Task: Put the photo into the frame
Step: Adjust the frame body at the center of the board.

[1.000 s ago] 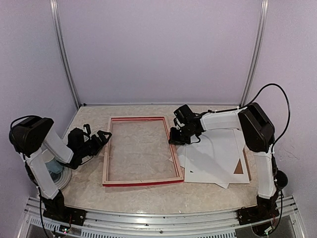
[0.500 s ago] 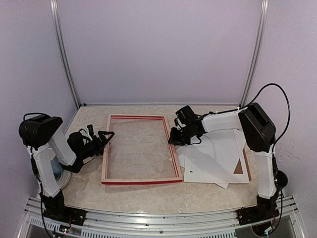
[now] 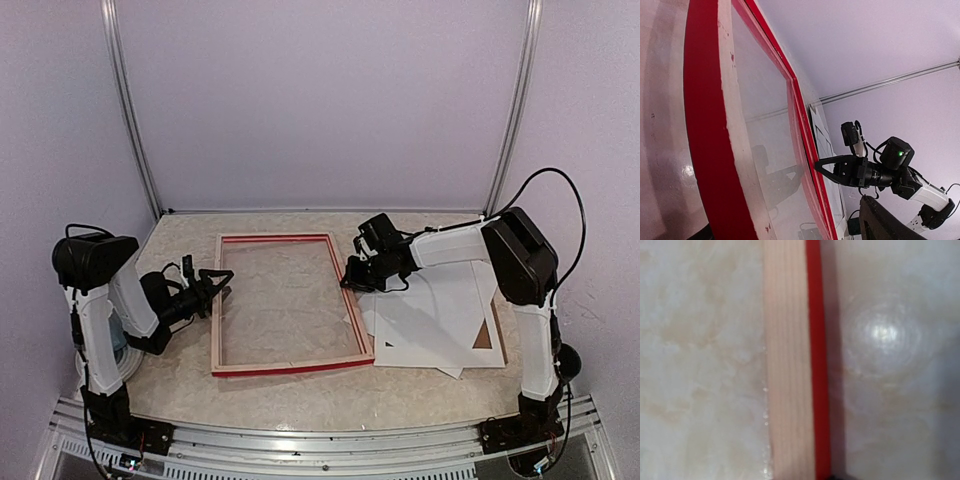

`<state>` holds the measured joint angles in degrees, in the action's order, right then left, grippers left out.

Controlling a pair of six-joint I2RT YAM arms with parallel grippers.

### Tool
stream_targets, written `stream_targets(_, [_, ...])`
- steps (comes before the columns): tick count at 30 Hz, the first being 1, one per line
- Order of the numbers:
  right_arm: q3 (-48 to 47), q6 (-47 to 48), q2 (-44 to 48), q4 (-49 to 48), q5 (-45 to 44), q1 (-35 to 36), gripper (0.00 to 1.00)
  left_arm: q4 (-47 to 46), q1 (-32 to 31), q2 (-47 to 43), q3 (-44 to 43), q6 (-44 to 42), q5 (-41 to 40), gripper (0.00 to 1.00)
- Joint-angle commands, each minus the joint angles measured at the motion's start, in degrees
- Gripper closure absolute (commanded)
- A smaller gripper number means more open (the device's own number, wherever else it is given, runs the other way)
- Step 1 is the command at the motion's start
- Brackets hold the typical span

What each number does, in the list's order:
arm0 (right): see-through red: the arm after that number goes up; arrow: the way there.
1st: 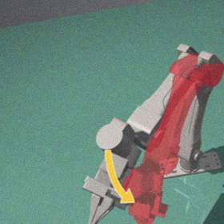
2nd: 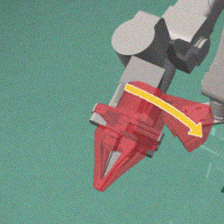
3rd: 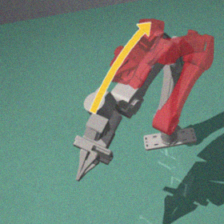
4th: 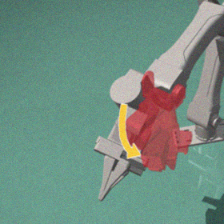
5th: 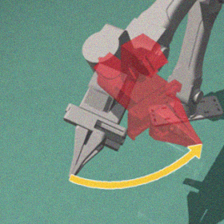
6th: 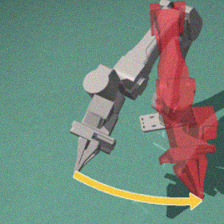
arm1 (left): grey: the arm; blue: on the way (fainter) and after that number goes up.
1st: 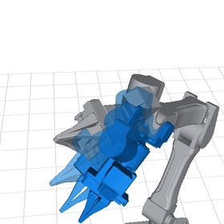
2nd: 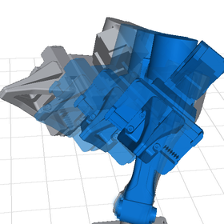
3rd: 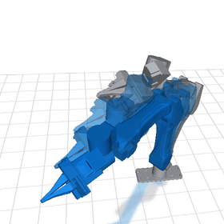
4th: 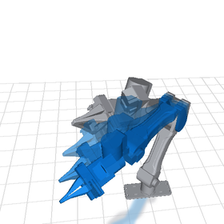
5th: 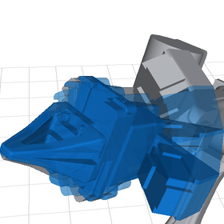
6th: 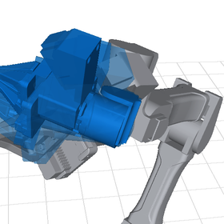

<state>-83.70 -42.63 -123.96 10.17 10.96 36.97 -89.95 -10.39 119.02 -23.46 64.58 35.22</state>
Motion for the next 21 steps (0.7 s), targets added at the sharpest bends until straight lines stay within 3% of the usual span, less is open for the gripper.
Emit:
stream_targets(1, [0.62,-1.79,1.37,-5.22,4.65,-0.32,0.93,-6.78,-1.28,0.14,-0.52,0.38,3.19,0.27])
stream_targets(9, [1.57,-0.89,0.40,-7.24,6.24,-0.49,0.93,-15.98,-1.64,2.32,-1.36,5.28,5.96,0.37])
stream_targets(21, [1.46,1.26,-1.81,-5.33,7.36,-0.87,0.87,-16.17,-2.95,1.40,-2.26,3.91,7.43,0.50])
